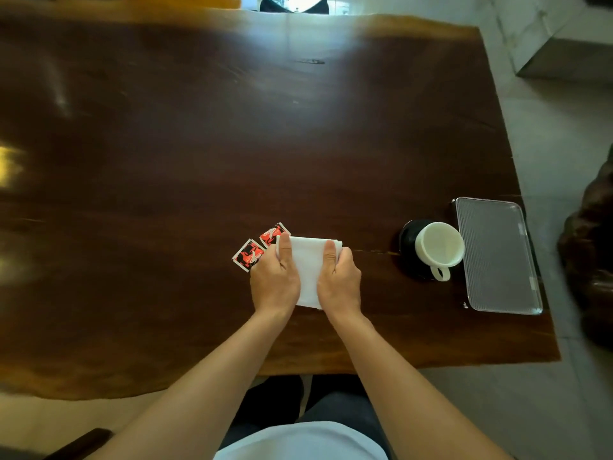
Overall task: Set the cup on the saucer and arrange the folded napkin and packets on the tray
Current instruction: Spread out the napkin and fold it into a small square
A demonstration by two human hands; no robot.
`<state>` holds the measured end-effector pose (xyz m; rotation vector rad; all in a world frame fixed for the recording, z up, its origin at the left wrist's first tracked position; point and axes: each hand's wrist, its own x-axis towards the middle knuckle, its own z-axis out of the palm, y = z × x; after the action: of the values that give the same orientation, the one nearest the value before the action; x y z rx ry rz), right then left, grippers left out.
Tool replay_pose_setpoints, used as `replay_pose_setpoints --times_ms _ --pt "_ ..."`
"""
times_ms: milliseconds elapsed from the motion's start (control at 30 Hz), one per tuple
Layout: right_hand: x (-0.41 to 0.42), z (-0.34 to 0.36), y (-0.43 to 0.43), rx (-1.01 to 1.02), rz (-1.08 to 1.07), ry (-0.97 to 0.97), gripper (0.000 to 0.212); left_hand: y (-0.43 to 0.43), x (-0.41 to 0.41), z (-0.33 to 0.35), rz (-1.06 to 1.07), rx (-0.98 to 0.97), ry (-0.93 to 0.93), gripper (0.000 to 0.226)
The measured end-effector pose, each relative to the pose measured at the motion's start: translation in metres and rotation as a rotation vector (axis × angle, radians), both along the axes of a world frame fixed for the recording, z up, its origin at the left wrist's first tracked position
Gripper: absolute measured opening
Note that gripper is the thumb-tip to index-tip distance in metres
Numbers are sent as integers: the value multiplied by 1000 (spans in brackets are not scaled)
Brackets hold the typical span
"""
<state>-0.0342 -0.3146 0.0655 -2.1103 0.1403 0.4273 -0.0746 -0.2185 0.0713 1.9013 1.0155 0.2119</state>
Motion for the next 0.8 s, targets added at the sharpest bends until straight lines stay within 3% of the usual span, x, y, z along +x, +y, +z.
replay_pose_setpoints --times_ms 167,333,567,700,800 --pt "0 4 2 53 -9 -80 43 5 1 6 86 -7 -142 53" --pt "3 12 0 127 -112 8 43 2 9 7 208 -241 -26 60" --pt "13 29 -21 50 -35 67 33 13 11 18 -118 -184 -22 73" --pt "20 38 -20 59 -71 3 32 4 22 30 -199 -183 -94 49" --pt "25 47 -21 42 -119 -113 28 -6 33 38 -169 -87 -117 50"
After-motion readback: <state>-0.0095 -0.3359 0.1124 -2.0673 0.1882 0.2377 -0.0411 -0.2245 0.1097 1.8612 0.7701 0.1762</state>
